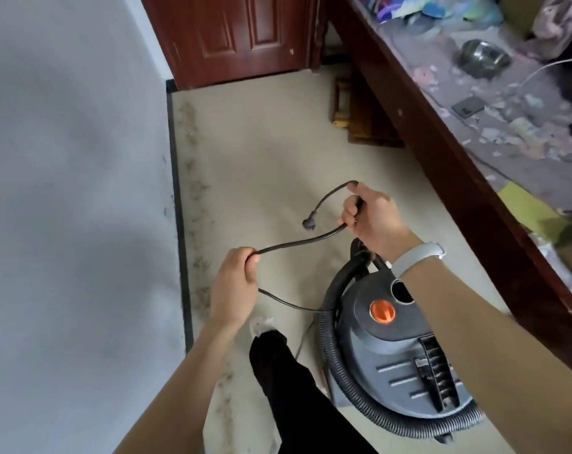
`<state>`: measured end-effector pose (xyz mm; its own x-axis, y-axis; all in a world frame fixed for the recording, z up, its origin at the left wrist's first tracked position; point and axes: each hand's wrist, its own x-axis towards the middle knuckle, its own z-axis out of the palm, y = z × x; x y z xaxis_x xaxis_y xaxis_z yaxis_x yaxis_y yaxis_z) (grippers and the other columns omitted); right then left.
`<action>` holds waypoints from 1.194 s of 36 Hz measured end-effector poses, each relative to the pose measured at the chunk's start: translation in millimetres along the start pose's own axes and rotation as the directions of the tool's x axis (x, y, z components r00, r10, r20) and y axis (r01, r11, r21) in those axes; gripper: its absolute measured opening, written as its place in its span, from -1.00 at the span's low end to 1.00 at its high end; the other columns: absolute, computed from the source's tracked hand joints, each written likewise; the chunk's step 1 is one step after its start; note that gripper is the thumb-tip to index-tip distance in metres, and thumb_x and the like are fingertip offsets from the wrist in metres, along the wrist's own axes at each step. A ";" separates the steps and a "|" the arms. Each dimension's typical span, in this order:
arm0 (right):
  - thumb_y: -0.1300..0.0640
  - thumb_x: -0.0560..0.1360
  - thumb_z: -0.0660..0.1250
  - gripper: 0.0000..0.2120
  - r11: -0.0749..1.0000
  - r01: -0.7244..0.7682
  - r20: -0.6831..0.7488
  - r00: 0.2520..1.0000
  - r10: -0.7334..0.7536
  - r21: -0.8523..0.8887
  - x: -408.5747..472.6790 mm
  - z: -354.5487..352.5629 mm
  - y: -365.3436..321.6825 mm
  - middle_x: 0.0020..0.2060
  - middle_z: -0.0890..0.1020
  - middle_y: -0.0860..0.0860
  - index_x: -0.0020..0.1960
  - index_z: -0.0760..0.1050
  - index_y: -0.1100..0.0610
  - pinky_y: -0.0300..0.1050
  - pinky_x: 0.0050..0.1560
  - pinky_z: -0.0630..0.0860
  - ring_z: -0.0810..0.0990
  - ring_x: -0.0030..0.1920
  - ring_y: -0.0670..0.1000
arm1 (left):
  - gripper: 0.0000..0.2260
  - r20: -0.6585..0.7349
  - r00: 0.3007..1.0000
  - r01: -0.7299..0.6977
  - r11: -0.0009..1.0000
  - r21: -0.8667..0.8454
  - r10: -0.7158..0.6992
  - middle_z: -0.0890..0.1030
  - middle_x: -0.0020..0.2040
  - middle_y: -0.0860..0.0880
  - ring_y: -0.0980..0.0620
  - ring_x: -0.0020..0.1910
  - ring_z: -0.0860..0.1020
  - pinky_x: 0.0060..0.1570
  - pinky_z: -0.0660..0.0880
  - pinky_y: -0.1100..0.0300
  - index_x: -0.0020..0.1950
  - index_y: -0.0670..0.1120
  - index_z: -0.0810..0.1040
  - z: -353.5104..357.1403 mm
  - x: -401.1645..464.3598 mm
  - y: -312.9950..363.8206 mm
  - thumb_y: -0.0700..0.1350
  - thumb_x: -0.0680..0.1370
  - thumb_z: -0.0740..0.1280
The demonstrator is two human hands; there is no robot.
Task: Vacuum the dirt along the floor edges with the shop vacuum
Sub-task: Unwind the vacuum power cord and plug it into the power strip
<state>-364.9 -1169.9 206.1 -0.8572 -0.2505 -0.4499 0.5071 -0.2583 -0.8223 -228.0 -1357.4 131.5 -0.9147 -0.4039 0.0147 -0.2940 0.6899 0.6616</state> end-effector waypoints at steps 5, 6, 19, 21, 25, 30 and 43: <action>0.34 0.62 0.04 -0.85 0.990 0.014 -0.106 0.994 0.001 0.140 70.5 -15.2 -22.2 -0.35 0.43 0.06 -0.04 0.35 0.20 -0.15 -0.39 0.54 0.40 -0.52 -0.03 | -0.82 0.140 0.990 0.014 1.000 0.005 -0.015 0.64 -0.03 -0.06 -0.09 -0.04 0.57 -0.05 0.46 0.07 0.06 -0.16 0.54 15.7 76.2 -8.8 -0.14 0.64 0.16; 0.36 0.61 0.04 -0.86 0.988 0.014 -0.134 0.991 0.006 0.152 87.4 -19.5 -27.2 -0.32 0.43 0.06 0.01 0.34 0.21 -0.16 -0.40 0.54 0.41 -0.52 -0.03 | -0.81 0.172 0.985 0.006 1.000 0.024 -0.010 0.65 -0.03 -0.06 -0.10 -0.04 0.58 -0.03 0.48 0.04 0.06 -0.16 0.54 20.3 93.5 -8.3 -0.13 0.64 0.16; 0.32 0.62 0.02 -0.76 0.916 0.126 -0.539 0.835 0.109 0.380 230.2 -79.0 -103.0 -0.38 0.44 0.06 -0.16 0.37 0.18 -0.10 -0.30 0.53 0.41 -0.44 0.00 | -0.84 0.365 0.922 -0.108 0.991 -0.078 0.129 0.62 -0.07 -0.19 -0.15 -0.08 0.54 -0.15 0.26 0.26 -0.02 -0.26 0.54 102.6 324.7 83.3 -0.26 0.62 0.18; 0.32 0.63 0.02 -0.74 0.891 0.147 -0.580 0.801 0.148 0.429 235.9 -90.8 -105.4 -0.38 0.43 0.07 -0.18 0.37 0.19 -0.10 -0.33 0.53 0.44 -0.49 -0.01 | -0.84 0.393 0.902 -0.154 0.984 -0.093 0.178 0.61 -0.05 -0.18 -0.13 -0.07 0.53 -0.14 0.25 0.27 0.00 -0.25 0.54 113.2 347.7 99.5 -0.24 0.62 0.18; 0.38 0.60 -0.03 -0.76 0.800 0.233 -0.635 0.740 0.222 0.552 242.3 -117.5 -101.8 -0.36 0.39 0.07 -0.12 0.32 0.16 -0.20 -0.42 0.46 0.37 -0.56 -0.05 | -0.85 0.485 0.824 -0.258 0.956 -0.139 0.292 0.57 -0.07 -0.20 -0.17 -0.06 0.52 -0.13 0.25 0.27 0.04 -0.25 0.55 144.1 381.5 124.5 -0.27 0.61 0.19; 0.32 0.61 0.02 -0.78 0.792 0.249 -0.694 0.663 0.280 0.558 247.5 -137.3 -92.1 -0.51 0.36 0.01 -0.16 0.31 0.15 -0.29 -0.63 0.18 0.18 -0.62 -0.11 | -0.87 0.609 0.643 -0.455 0.871 -0.185 0.465 0.56 -0.05 -0.18 -0.19 -0.05 0.54 -0.10 0.29 0.24 0.05 -0.26 0.56 185.8 414.9 146.2 -0.27 0.60 0.23; 0.31 0.63 -0.02 -0.77 0.506 0.693 -0.847 0.317 0.426 0.513 333.0 -132.2 -78.7 -0.39 0.34 0.01 -0.11 0.35 0.15 -0.27 -0.54 0.28 0.22 -0.53 -0.09 | -0.85 0.587 0.088 -0.850 0.368 -0.377 0.805 0.57 -0.08 -0.19 -0.20 -0.12 0.53 -0.13 0.50 -0.04 0.01 -0.22 0.59 282.7 581.3 248.2 -0.24 0.57 0.24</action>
<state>-702.2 -1109.6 75.0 -0.1312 0.6013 -0.7882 -0.2911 -0.7834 -0.5491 -911.1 -1251.1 92.3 -0.4800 0.8723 0.0935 0.7738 0.3707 0.5136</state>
